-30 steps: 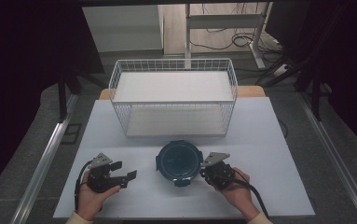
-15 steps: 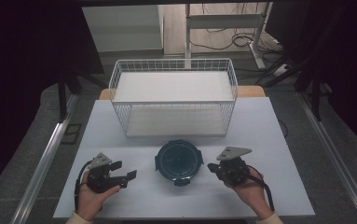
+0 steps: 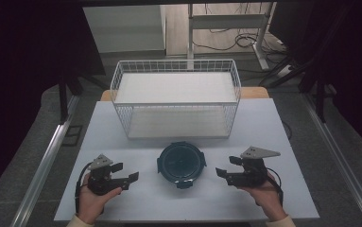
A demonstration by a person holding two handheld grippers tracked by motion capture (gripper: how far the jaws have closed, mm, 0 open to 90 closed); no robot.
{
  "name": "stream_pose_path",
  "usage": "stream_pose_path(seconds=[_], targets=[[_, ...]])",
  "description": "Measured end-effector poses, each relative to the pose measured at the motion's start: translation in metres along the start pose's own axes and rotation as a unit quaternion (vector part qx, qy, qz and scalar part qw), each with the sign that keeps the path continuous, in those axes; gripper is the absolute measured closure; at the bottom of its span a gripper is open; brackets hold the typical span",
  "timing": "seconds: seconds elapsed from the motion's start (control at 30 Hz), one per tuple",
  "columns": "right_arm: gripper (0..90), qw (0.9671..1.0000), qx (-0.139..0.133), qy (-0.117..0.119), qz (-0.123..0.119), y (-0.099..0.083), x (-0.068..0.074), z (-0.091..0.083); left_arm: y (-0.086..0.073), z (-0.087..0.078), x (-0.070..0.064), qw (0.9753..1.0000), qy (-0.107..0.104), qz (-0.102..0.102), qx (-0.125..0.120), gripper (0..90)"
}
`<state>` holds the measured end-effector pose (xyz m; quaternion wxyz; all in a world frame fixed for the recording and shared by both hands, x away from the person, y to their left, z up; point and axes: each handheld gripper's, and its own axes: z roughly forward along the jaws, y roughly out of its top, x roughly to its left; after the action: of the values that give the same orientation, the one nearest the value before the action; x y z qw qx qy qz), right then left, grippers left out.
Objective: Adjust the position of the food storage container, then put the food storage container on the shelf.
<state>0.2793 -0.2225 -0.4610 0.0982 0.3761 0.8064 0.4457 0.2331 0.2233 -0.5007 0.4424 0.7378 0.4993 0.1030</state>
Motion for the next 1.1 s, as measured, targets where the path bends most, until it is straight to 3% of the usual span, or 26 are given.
stream_pose_path(seconds=[0.1,0.27,0.37,0.43,0.63,0.7,0.83,0.97,1.1], targets=[[27.3,0.9999,0.011,0.012,-0.002,0.000,0.001,0.001,0.005,-0.005,-0.007,0.9998,-0.018,-0.007,-0.008,20.0],[23.0,0.9998,0.012,0.015,-0.003,0.001,0.005,-0.002,0.013,-0.010,-0.023,0.9994,-0.027,0.013,-0.016,17.9],[22.3,0.9998,0.014,0.015,-0.002,0.002,0.005,-0.003,0.014,-0.008,-0.023,0.9995,-0.028,0.010,-0.010,17.9],[23.3,0.9996,0.016,0.022,0.007,0.003,0.005,-0.004,0.016,-0.006,-0.019,0.9996,-0.027,-0.003,-0.008,18.1],[22.1,0.9993,0.013,0.027,0.022,0.012,0.006,-0.003,0.023,-0.010,-0.025,0.9993,-0.036,0.002,-0.006,17.5],[21.5,0.9987,0.009,0.036,0.036,0.016,0.008,-0.003,0.026,-0.010,-0.027,0.9990,-0.045,-0.005,-0.005,16.7],[20.5,0.9971,0.009,0.051,0.056,0.026,0.012,0.002,0.037,-0.002,-0.031,0.9980,-0.056,-0.022,0.021,13.8],[21.5,0.9958,0.011,0.064,0.066,0.036,0.015,0.015,0.047,0.006,-0.033,0.9944,-0.092,-0.045,0.028,12.5],[21.6,0.9955,0.014,0.069,0.063,0.041,0.017,0.024,0.053,0.012,-0.037,0.9942,-0.093,-0.047,0.025,12.4]])
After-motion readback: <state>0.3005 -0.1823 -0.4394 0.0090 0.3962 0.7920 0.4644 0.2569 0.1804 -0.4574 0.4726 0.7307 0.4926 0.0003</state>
